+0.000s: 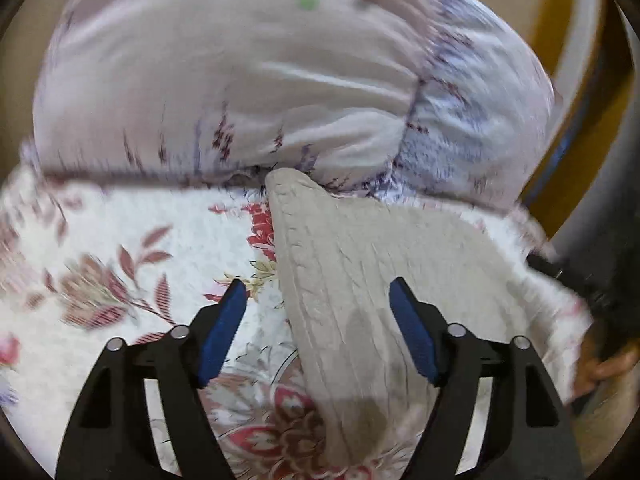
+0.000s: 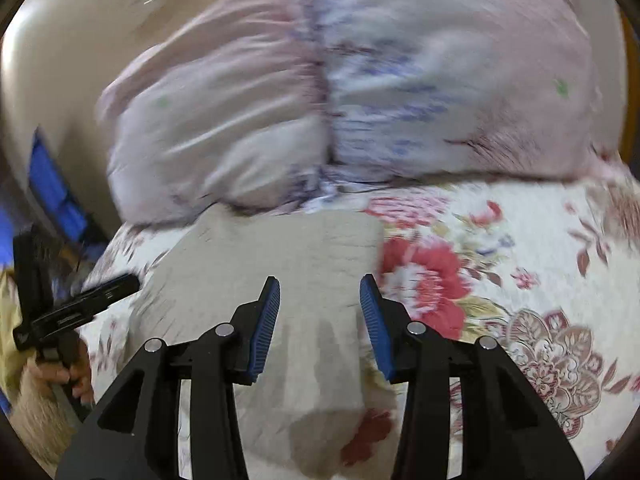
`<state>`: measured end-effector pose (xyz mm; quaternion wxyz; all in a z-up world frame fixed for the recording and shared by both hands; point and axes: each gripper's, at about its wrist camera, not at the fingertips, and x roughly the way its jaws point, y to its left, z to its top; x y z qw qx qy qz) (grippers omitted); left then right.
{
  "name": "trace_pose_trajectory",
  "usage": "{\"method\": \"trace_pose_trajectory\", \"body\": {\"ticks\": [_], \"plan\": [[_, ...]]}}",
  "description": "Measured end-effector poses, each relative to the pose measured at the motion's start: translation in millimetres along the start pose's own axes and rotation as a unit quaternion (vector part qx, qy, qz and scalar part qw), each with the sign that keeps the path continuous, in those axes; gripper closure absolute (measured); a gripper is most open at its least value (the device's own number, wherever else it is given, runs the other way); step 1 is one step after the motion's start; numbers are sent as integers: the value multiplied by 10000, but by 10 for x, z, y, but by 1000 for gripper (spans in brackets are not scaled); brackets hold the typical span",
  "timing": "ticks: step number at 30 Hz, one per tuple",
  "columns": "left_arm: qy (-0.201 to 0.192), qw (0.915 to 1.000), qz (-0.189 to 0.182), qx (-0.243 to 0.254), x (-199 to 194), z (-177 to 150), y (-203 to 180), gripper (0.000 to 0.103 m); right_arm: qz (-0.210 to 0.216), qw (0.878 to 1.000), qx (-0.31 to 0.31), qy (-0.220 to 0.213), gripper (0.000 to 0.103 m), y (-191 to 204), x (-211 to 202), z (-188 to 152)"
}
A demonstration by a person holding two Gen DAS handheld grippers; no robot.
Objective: Fold small clothes
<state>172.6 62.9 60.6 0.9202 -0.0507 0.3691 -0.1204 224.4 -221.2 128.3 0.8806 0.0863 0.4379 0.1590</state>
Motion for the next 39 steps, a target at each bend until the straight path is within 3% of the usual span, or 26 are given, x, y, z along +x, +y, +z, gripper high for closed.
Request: {"method": "trace_pose_trajectory", "body": {"ticks": [3, 6, 7, 11, 15, 17, 20, 31, 39], "plan": [[252, 9989, 196, 351, 99, -78, -139, 27, -124, 9984, -510, 220, 59, 165, 99, -110], [428, 9983, 200, 337, 230, -164, -83, 25, -637, 9915, -642, 933, 58, 122, 420, -321], [433, 9983, 209, 335, 253, -162, -77, 23, -639, 9939, -551, 715, 57, 94, 419, -363], [361, 9981, 361, 339, 207, -146, -81, 20, -717, 9952, -346, 574, 55, 88, 341, -330], [110, 9996, 163, 184, -22, -216, -75, 17, -831, 9963, -211, 78, 26, 99, 46, -395], [24, 9998, 176, 71, -133, -288, -62, 6, -866, 9960, -140, -147, 21, 96, -126, -449], [-174, 9991, 379, -3, -306, -419, -50, 2, -841, 9961, 61, -266, 15, 58, -281, -534], [184, 9980, 596, 51, -451, -714, -176, 2, -1516, 9881, 42, -269, 2, 202, -431, -911], [677, 9942, 827, 119, -340, -806, -296, 2, -1440, 9894, -69, 186, 1, 328, -328, -1036]]}}
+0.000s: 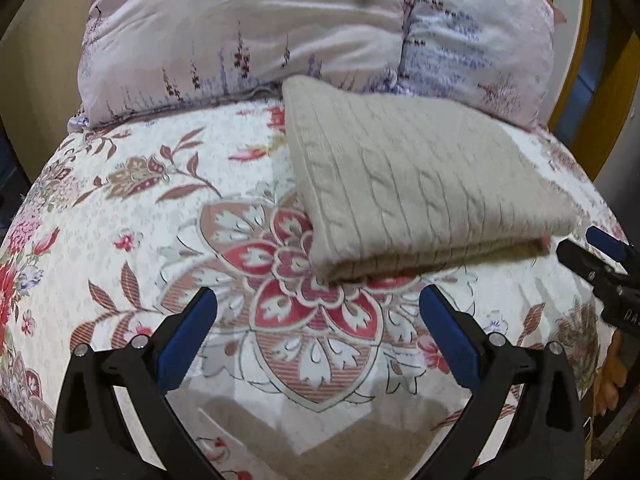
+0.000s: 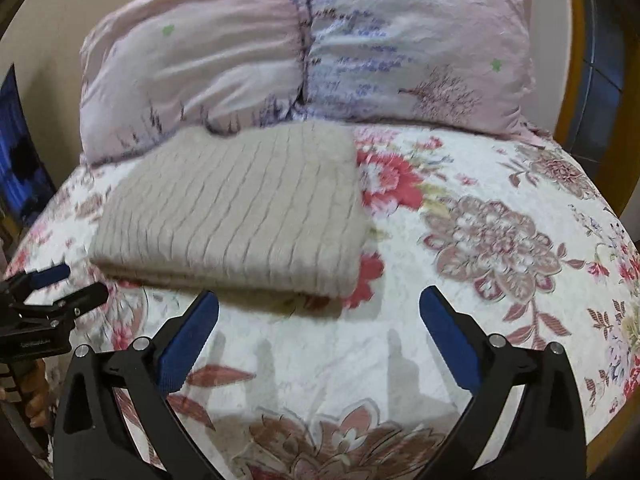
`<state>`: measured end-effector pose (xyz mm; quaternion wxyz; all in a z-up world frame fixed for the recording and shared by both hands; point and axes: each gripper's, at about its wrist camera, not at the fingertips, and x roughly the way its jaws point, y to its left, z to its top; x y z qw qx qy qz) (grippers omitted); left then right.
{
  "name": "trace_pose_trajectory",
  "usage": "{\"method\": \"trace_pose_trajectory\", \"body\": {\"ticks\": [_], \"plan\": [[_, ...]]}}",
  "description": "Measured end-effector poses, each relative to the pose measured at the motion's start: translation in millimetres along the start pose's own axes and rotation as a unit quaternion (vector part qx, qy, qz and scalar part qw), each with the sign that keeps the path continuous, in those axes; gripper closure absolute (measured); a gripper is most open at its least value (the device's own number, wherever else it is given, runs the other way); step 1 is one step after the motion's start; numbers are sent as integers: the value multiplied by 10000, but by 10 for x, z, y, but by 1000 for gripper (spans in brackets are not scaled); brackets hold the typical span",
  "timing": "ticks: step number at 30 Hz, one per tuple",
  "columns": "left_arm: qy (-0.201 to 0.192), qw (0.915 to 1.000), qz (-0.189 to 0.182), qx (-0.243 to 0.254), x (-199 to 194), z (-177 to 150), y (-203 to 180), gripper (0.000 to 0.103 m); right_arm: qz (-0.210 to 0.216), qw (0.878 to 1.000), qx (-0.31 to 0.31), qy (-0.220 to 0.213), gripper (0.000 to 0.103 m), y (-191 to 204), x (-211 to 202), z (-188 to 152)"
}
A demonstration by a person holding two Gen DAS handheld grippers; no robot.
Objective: Fold small clothes
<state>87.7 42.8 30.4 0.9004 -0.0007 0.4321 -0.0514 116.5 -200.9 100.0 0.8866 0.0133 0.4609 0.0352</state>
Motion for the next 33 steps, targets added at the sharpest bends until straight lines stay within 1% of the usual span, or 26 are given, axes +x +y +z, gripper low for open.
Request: {"method": "trace_pose_trajectory", "body": {"ticks": [1, 4, 8, 13, 21, 24, 33], "plan": [[55, 10000, 10, 3, 17, -4, -12, 2, -17, 9999, -74, 121, 1, 42, 44, -20], [198, 9997, 110, 57, 65, -10, -61, 2, -34, 9994, -152, 294, 1, 126, 111, -62], [430, 9982, 365, 201, 151, -16, -137, 2, -94, 9987, -118, 485, 1, 166, 192, -85], [460, 9984, 296, 161, 169, -9, -131, 2, -184, 9974, 13, 691, 1, 136, 264, -113], [530, 9980, 302, 152, 182, -7, -141, 2, -306, 9962, -8, 819, 1, 143, 302, -102], [567, 9978, 302, 144, 199, 7, -135, 2, -329, 9963, 8, 790, 1, 150, 297, -109], [508, 9982, 292, 148, 216, 15, -117, 2, -329, 9967, 14, 747, 1, 123, 295, -114]]}}
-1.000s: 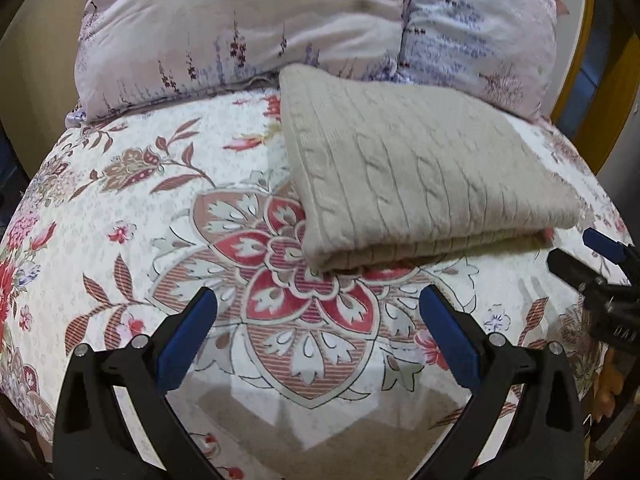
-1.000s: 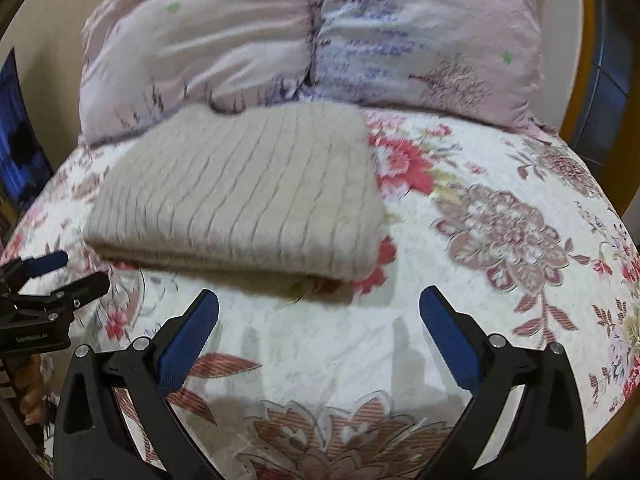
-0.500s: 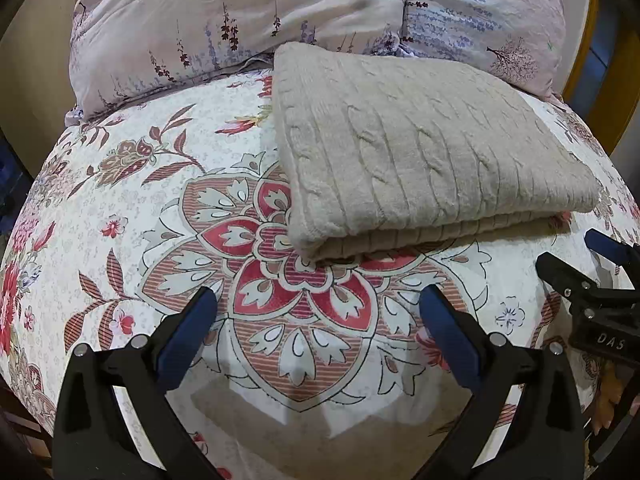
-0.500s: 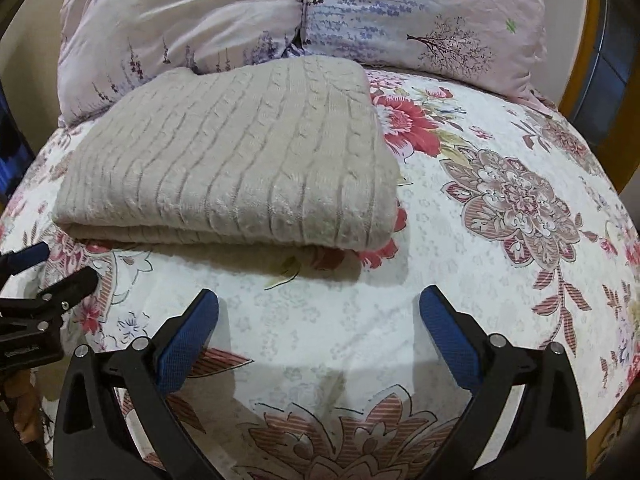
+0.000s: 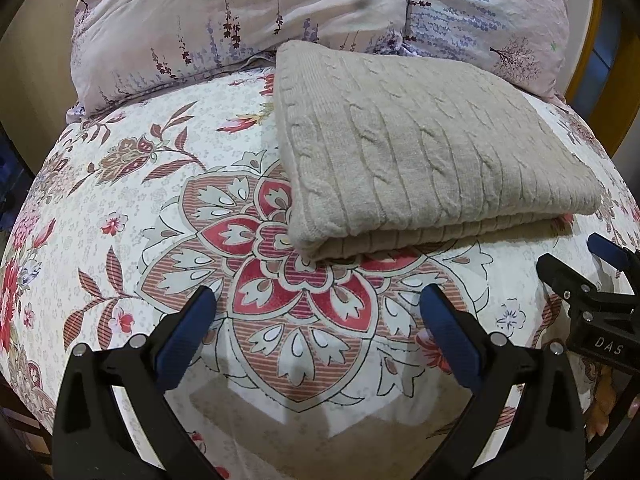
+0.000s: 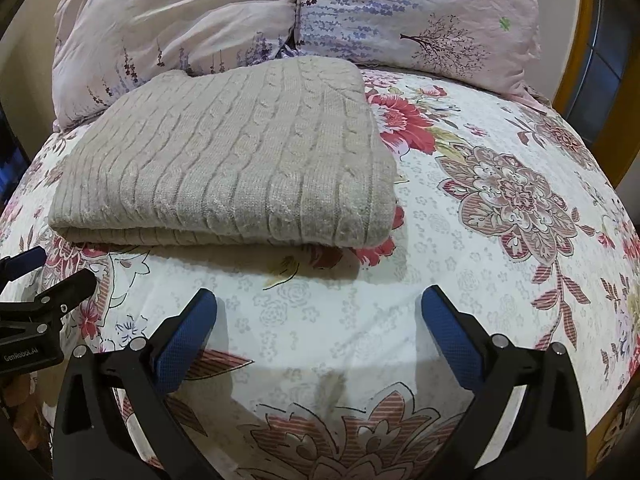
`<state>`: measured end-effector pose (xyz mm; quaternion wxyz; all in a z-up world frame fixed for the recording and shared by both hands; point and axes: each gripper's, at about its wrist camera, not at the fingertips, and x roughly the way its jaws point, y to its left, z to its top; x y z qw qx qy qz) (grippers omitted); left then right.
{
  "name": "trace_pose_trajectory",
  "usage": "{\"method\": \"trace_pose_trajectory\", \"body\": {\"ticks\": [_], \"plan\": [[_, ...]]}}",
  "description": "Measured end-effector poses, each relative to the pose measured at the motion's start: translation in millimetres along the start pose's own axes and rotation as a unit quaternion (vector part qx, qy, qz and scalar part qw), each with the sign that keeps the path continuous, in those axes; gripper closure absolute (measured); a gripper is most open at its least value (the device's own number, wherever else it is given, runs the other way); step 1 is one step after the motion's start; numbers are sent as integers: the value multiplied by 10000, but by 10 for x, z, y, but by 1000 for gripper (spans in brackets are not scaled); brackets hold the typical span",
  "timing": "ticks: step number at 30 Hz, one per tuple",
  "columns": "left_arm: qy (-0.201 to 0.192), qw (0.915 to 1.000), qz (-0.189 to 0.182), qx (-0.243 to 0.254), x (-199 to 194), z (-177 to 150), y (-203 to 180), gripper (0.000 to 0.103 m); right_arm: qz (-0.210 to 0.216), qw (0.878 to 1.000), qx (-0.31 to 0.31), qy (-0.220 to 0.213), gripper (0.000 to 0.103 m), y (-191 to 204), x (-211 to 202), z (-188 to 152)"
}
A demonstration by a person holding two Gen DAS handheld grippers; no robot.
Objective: Fold small clothes
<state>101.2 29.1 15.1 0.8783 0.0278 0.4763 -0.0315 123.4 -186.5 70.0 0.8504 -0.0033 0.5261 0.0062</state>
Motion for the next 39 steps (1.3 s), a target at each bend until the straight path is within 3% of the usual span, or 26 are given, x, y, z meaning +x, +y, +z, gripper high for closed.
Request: {"method": "trace_pose_trajectory", "body": {"ticks": [39], "plan": [[-38, 10000, 1, 0, -7, 0, 6, 2, 34, 10000, -46, -5, 1, -34, 9, -8]]}}
